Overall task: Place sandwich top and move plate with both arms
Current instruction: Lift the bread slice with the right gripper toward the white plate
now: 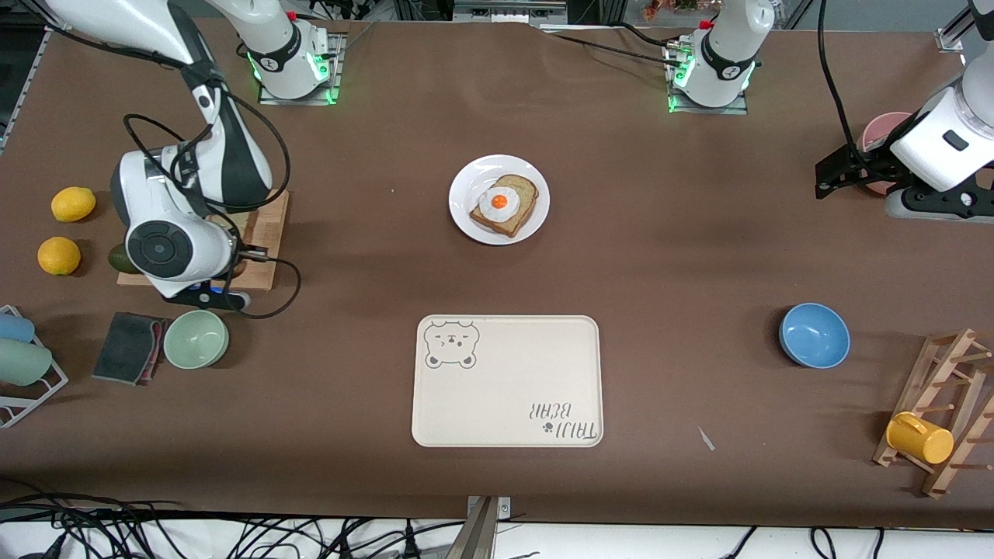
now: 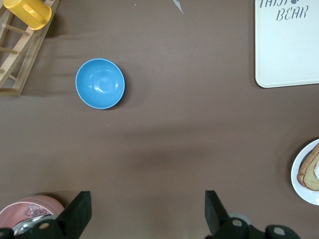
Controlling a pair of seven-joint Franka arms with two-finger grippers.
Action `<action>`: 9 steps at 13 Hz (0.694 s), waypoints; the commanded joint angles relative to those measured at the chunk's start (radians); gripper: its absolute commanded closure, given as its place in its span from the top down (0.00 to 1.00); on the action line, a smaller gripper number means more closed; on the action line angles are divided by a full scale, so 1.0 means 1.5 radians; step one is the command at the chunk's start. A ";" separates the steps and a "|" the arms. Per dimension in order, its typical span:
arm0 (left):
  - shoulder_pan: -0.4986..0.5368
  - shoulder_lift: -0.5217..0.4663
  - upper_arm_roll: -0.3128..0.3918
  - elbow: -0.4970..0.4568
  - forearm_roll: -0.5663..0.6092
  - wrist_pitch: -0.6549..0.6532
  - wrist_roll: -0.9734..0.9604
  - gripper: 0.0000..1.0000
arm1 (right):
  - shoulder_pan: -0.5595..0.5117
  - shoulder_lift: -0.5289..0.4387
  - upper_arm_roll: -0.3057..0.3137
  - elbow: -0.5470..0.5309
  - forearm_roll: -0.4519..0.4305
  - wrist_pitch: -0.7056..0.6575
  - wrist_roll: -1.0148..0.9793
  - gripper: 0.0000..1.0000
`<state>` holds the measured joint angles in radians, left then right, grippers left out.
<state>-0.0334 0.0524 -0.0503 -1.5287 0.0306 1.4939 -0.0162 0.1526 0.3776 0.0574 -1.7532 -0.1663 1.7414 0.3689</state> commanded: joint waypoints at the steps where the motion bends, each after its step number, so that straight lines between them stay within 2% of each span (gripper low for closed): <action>1: -0.004 0.004 0.001 0.018 0.010 -0.014 -0.007 1.00 | 0.042 0.007 0.017 0.086 0.046 -0.055 0.015 0.00; 3: -0.004 0.004 0.001 0.018 0.010 -0.015 -0.007 1.00 | 0.104 0.029 0.017 0.137 0.066 -0.056 0.060 0.00; 6: -0.003 0.005 0.004 0.018 0.010 -0.015 -0.007 1.00 | 0.184 0.100 0.017 0.230 0.104 -0.049 0.161 0.00; 9: -0.003 0.004 0.004 0.018 0.010 -0.015 -0.007 1.00 | 0.252 0.189 0.017 0.366 0.114 -0.055 0.260 0.00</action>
<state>-0.0330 0.0523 -0.0470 -1.5278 0.0306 1.4921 -0.0162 0.4910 0.5532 0.0910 -1.3782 -0.0181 1.6940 0.6905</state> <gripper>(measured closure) 0.000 0.943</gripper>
